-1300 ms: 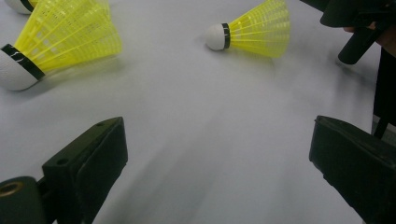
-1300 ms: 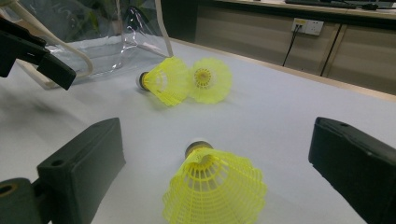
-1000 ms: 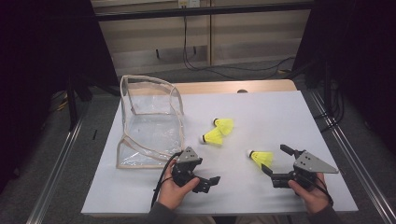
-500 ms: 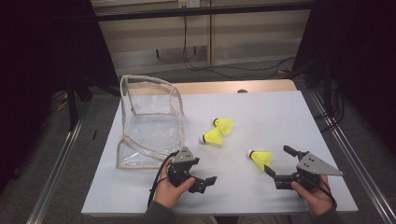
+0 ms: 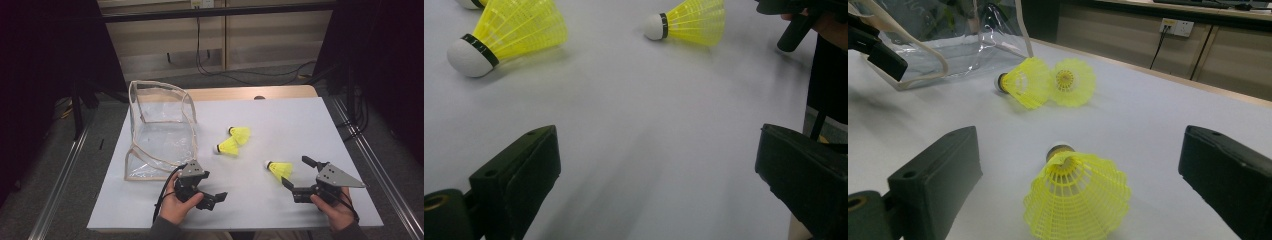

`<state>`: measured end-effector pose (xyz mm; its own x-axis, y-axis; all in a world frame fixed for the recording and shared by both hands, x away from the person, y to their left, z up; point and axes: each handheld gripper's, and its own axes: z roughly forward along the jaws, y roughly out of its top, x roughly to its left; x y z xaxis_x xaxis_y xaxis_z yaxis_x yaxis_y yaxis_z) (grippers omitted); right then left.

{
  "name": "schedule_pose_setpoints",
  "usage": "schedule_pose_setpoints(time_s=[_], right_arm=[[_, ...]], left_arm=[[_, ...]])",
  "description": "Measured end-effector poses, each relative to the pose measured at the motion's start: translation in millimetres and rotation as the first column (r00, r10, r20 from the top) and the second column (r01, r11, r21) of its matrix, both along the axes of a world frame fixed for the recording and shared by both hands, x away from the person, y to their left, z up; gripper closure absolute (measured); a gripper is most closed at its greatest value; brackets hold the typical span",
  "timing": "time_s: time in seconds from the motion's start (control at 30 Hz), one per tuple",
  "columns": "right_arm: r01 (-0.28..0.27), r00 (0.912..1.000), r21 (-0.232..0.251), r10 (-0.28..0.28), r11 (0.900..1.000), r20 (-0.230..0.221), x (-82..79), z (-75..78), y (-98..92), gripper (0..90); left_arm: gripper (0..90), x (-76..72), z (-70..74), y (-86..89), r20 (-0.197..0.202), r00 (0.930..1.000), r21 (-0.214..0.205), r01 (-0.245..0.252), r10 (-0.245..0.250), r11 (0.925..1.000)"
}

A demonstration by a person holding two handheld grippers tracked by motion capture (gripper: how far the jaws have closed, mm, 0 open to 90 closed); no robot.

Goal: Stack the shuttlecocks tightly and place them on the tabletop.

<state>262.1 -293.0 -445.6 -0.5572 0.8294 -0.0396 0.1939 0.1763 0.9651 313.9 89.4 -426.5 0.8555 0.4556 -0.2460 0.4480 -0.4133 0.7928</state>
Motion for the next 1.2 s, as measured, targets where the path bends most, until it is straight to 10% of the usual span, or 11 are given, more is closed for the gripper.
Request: schedule_pose_setpoints(time_s=[1.2], right_arm=[[-0.006,1.0,0.003,0.006,1.0,0.001,0.0,0.2,0.9,2.7]], left_arm=[[4.5,-6.0,3.4,35.0,0.007,0.9998,-0.01,-0.017,0.017,0.9998]])
